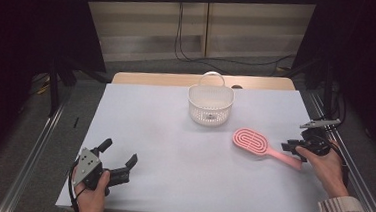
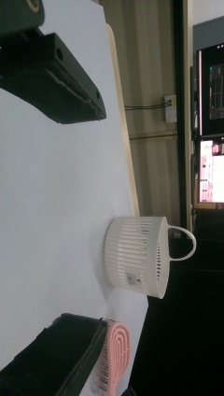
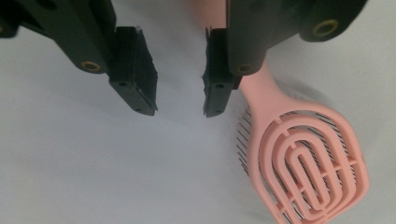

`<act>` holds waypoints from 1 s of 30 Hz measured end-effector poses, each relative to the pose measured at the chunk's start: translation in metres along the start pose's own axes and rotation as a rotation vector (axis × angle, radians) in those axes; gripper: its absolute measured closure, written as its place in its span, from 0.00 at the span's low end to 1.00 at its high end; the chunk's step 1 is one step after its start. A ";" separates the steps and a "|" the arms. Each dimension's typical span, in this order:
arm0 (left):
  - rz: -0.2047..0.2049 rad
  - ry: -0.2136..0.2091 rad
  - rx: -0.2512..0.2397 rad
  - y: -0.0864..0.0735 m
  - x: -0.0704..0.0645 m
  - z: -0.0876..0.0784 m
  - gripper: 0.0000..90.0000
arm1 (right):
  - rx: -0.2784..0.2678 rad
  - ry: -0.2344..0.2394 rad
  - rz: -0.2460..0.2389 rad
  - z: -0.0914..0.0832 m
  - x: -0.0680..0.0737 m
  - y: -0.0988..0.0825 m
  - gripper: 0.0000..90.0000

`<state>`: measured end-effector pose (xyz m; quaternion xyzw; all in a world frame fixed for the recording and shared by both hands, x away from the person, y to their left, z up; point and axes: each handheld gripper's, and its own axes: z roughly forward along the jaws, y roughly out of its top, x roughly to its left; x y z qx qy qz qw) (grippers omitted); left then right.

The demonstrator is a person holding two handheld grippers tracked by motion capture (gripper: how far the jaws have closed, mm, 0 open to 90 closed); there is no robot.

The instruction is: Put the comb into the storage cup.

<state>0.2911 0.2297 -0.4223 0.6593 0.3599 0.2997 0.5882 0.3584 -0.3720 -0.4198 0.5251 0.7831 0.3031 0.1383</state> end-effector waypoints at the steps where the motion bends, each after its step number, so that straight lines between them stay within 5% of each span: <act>1: 0.000 0.000 0.000 0.000 0.000 0.000 0.02 | -0.011 0.008 -0.009 -0.001 -0.001 0.000 0.66; 9: 0.004 0.000 -0.001 0.000 0.000 0.000 0.02 | -0.019 0.048 -0.034 0.000 0.004 0.004 0.12; 12: 0.006 0.000 0.003 0.000 0.000 0.000 0.02 | -0.034 0.058 -0.061 0.000 0.006 0.004 0.06; 22: -0.001 -0.008 0.002 0.000 0.000 0.001 0.02 | -0.078 0.158 -0.076 -0.008 0.005 0.008 0.07; 30: -0.010 -0.014 0.000 0.000 0.000 0.001 0.02 | -0.069 0.153 -0.134 -0.006 0.013 0.012 0.12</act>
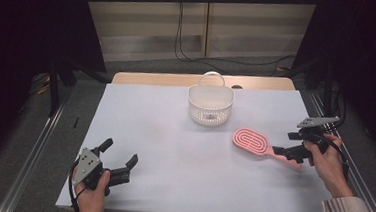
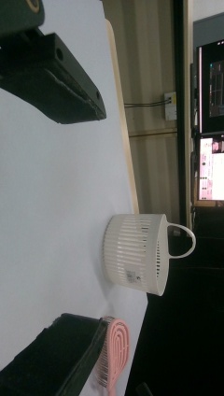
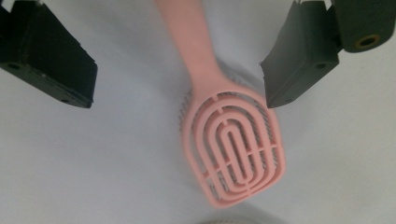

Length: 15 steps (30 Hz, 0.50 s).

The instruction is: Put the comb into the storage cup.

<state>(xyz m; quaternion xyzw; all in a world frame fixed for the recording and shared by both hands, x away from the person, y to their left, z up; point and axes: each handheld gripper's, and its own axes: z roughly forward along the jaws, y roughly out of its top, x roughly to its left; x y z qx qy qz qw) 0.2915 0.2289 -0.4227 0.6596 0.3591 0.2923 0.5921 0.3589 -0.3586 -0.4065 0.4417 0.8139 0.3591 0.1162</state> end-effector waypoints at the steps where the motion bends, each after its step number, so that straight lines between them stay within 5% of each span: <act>1: 0.000 0.001 0.000 0.000 0.000 0.000 0.02 | 0.000 0.011 -0.003 0.001 0.001 0.000 0.13; 6: 0.002 0.001 0.000 0.000 0.000 0.000 0.02 | 0.014 -0.021 -0.018 0.003 0.003 0.007 0.05; 15: 0.008 0.008 0.006 0.000 0.000 0.000 0.02 | 0.076 0.107 -0.095 0.007 0.010 0.019 0.08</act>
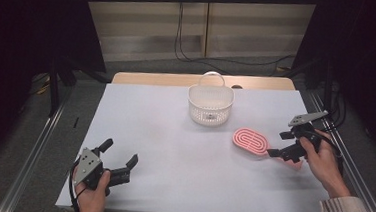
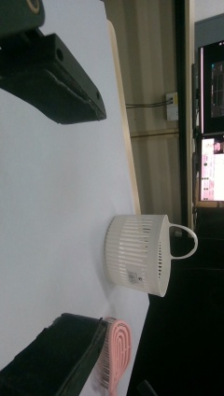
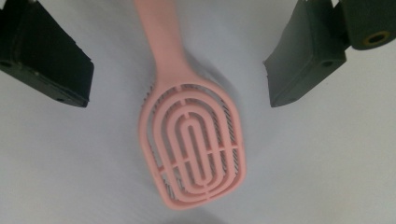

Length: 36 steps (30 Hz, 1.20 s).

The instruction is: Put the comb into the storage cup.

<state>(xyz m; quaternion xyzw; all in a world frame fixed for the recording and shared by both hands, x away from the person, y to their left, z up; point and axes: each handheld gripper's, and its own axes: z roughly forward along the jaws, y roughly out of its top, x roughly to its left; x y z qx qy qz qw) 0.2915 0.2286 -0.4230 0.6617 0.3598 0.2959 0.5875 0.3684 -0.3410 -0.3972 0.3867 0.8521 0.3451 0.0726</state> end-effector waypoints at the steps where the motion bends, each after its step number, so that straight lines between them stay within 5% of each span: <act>1: 0.000 0.001 -0.001 0.000 0.000 0.000 0.02 | 0.003 -0.003 -0.007 0.001 0.002 0.001 0.08; 7: 0.006 0.003 0.000 0.000 0.000 0.000 0.02 | 0.045 -0.030 -0.034 0.010 0.005 0.012 0.07; 10: 0.008 0.003 0.000 0.000 0.000 0.000 0.02 | 0.049 0.009 -0.052 0.015 0.005 0.017 0.06; 36: 0.011 0.001 0.008 0.000 0.000 0.001 0.02 | 0.214 0.015 -0.151 0.057 0.012 0.039 0.07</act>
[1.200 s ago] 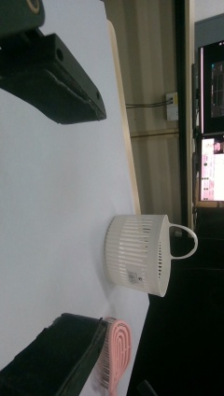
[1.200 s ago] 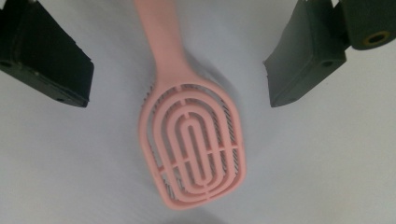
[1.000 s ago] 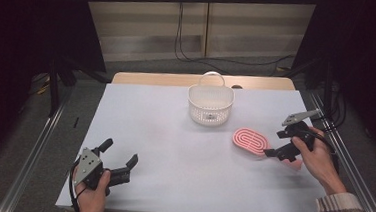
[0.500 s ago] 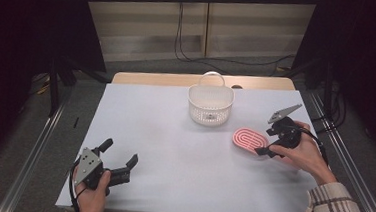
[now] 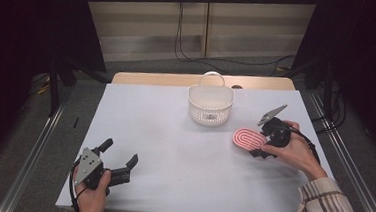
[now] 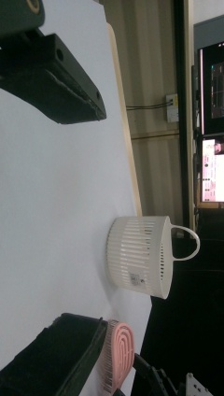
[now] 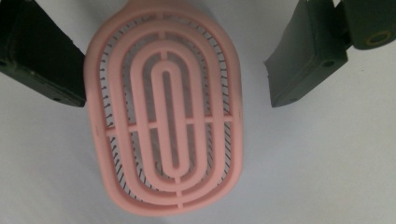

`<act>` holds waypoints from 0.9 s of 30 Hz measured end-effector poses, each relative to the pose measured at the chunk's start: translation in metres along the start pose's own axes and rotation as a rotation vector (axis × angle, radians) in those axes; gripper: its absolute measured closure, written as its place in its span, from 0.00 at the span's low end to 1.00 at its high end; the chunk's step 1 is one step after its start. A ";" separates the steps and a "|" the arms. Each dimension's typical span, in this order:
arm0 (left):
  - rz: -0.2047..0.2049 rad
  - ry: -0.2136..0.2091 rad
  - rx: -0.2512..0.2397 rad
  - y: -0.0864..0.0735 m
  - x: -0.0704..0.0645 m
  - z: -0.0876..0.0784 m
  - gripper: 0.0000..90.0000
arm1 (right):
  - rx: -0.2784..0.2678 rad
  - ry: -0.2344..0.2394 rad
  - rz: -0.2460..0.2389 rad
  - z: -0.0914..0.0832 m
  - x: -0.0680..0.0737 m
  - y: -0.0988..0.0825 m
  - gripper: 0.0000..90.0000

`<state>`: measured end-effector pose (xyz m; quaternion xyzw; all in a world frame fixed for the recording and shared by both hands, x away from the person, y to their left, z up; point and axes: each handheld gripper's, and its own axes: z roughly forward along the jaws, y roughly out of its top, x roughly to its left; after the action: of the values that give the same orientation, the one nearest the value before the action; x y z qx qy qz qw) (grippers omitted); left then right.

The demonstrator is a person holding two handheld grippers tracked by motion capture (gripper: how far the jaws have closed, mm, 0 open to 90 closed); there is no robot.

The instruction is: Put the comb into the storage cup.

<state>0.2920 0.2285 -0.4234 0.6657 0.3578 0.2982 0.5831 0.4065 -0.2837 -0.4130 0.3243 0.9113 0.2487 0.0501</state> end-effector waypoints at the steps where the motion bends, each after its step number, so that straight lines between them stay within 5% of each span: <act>1: 0.002 0.001 -0.001 0.000 0.000 0.000 0.02 | 0.002 0.001 0.000 0.001 0.000 0.001 0.07; 27: 0.004 -0.004 0.007 0.000 0.000 0.001 0.02 | 0.093 -0.004 -0.047 0.022 -0.002 0.009 0.09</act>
<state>0.2924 0.2280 -0.4239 0.6690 0.3563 0.2966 0.5810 0.4188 -0.2696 -0.4278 0.3052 0.9291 0.2044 0.0424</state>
